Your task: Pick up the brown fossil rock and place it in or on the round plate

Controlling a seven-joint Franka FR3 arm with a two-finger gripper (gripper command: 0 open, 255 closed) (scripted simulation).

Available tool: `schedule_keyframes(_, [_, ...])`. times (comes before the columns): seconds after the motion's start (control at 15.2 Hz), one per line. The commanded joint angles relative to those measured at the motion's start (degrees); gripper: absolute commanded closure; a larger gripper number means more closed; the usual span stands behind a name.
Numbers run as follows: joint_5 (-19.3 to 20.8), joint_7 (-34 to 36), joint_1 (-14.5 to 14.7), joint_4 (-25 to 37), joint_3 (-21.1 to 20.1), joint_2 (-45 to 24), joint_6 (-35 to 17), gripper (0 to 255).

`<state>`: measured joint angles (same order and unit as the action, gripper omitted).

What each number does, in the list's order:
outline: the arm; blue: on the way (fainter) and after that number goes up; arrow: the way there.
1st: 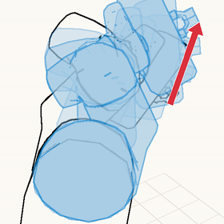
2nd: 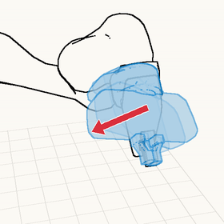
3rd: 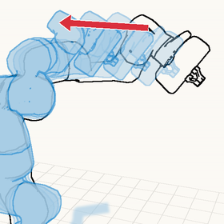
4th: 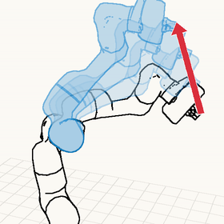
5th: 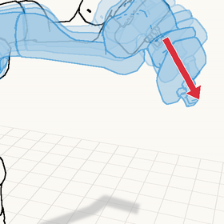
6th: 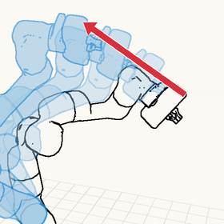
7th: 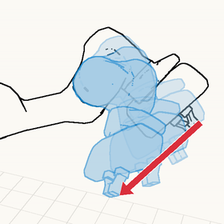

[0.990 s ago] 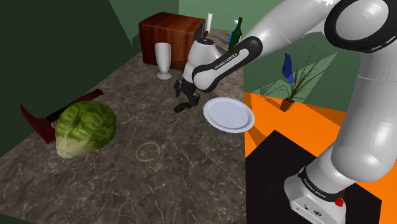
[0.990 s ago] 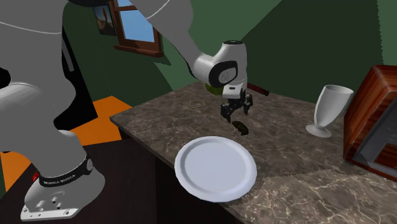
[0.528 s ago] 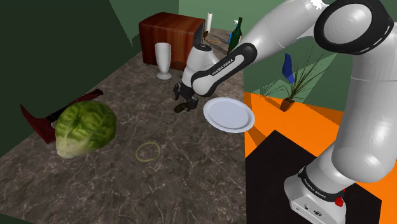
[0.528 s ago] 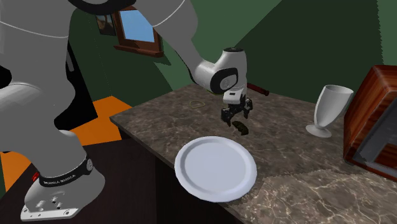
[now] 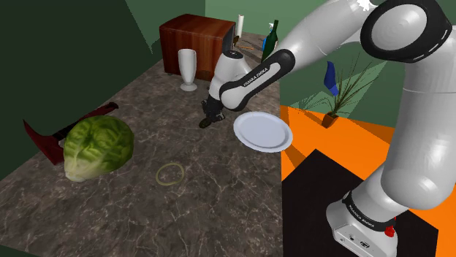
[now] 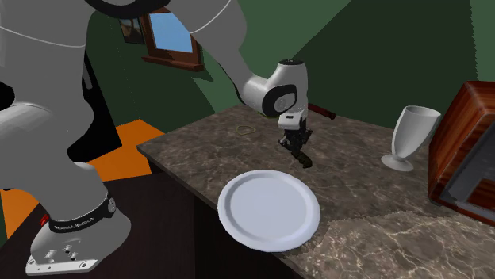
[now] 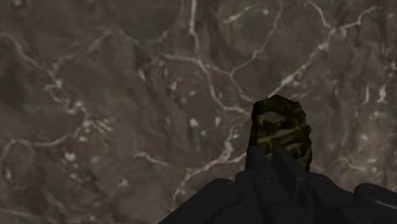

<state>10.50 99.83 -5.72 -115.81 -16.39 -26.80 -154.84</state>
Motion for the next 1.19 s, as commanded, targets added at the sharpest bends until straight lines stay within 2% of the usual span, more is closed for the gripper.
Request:
schedule_keyframes(0.0, [0.0, 0.0, 0.0, 0.0, 0.0, 0.0, 0.0, 255])
schedule_keyframes(0.33, [0.0, 0.0, 0.0, 0.0, 0.0, 0.0, 0.0, 255])
schedule_keyframes(0.4, [0.0, 0.0, 0.0, 0.0, 0.0, 0.0, 0.0, 0])
schedule_keyframes(0.46, [-4.4, -8.2, -4.9, 4.4, -4.1, -1.9, 6.0, 0])
schedule_keyframes(0.53, [-7.0, -14.6, -8.8, 9.8, -7.2, -4.5, 12.7, 0])
schedule_keyframes(0.59, [-7.6, -16.3, -9.7, 11.8, -7.9, -5.5, 14.9, 0])
schedule_keyframes(1.12, [-6.0, -15.3, -7.8, 12.7, -6.6, -10.1, 11.3, 0])
